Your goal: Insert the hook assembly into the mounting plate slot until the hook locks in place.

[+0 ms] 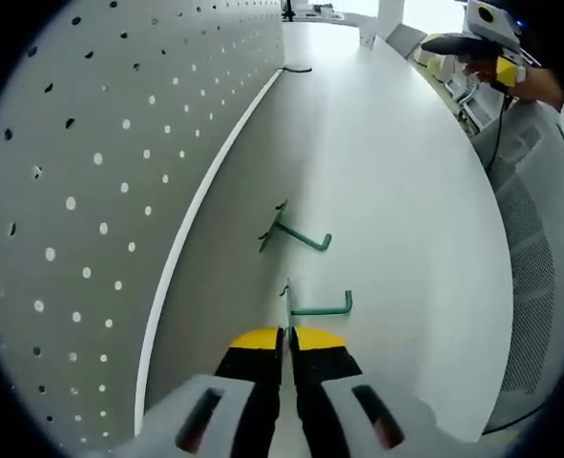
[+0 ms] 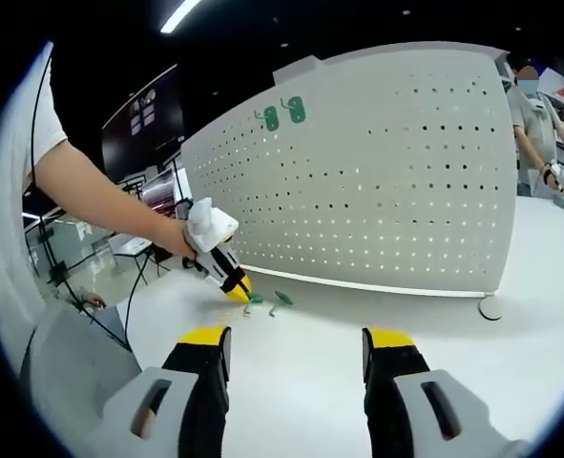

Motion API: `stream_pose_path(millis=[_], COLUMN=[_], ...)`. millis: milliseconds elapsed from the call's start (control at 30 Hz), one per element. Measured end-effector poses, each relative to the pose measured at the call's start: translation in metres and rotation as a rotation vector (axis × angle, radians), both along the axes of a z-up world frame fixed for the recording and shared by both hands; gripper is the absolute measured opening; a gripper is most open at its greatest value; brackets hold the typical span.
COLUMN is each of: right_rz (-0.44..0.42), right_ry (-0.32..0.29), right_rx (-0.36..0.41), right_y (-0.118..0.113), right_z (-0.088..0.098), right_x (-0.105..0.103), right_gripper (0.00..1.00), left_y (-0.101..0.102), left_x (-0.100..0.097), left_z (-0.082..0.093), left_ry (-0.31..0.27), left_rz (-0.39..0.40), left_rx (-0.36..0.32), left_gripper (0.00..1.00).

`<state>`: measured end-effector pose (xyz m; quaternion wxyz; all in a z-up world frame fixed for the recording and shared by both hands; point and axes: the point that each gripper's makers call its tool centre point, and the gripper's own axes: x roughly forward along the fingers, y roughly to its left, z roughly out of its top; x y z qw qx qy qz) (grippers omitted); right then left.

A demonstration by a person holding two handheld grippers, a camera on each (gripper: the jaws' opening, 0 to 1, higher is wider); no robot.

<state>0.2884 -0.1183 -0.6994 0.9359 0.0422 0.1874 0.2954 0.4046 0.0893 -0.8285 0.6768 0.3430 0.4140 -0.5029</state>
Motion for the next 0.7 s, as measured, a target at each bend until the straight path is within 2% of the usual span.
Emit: stream_pose_path(millis=[300,400,700], right_rz=[0.002,0.002,0.002], right_ry=[0.012,0.014,0.018], right_rx=[0.0,0.001,0.005], right_y=[0.0003,0.0002,0.0008], right_z=[-0.0016,-0.0019,-0.0023], right_x=[-0.0008,-0.001,-0.001], right_gripper=[0.54,0.54,0.54], left_y=[-0.0003,0.0,0.0012], left_x=[0.0002,0.0014,0.0007], left_z=[0.0,0.0005,0.0], left_ry=[-0.03,-0.028,-0.02], left_rz=[-0.015,0.037,0.055], left_rx=[0.002,-0.028,-0.056], left_gripper=[0.03,0.03,0.02])
